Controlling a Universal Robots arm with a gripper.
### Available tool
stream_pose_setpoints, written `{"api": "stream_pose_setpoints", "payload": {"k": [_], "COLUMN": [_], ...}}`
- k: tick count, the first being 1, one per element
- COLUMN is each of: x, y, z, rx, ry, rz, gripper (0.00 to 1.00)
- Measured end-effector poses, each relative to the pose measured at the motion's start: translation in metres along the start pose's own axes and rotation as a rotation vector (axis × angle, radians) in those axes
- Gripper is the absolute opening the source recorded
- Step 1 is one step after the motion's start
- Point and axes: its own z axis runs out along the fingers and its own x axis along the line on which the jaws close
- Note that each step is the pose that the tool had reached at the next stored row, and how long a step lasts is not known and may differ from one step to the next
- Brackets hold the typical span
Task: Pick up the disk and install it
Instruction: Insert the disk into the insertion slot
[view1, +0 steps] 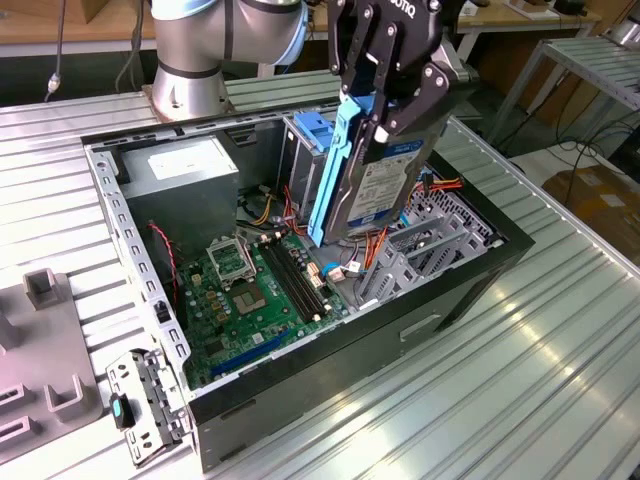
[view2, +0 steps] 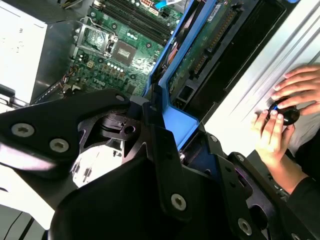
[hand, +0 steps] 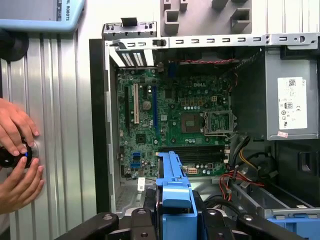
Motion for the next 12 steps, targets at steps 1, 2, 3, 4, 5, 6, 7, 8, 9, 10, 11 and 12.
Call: {"api": "stream_pose_setpoints", "payload": {"k": [1,2,3,4,5,6,7,8,9,10,11,12], "x": [0.0015,0.0026,0.0038,0.0047,0.0058,0.0059,0.0060,0.0060,0.0060,0.0059,0.0058,0.0056], "y": [-0.0018,-0.0036,-0.0057,-0.0072,-0.0129,-0.0167,-0.0200,-0.0237,-0.0266,-0.0293,-0.0326,-0.0362], "z": [0.0001,0.0004,0.0007,0.0009,0.0015,0.0016,0.0017,0.0021,0.0024,0.0026,0.0027,0.0029], "rx": [-0.0001,0.0000,0.0000,0.0000,0.0000,0.0000,-0.0001,-0.0001,0.0000,0.0000,0.0000,0.0000], "ry": [0.0002,0.0001,0.0001,0.0001,0.0000,0.0002,0.0003,0.0001,0.0000,0.0001,0.0002,0.0003], "rz": [0.000,0.000,0.000,0.000,0.000,0.000,0.000,0.000,0.000,0.000,0.000,0.000], "gripper": [0.37,0.37,0.37,0.37,0.37,0.37,0.37,0.37,0.37,0.37,0.37,0.37]}}
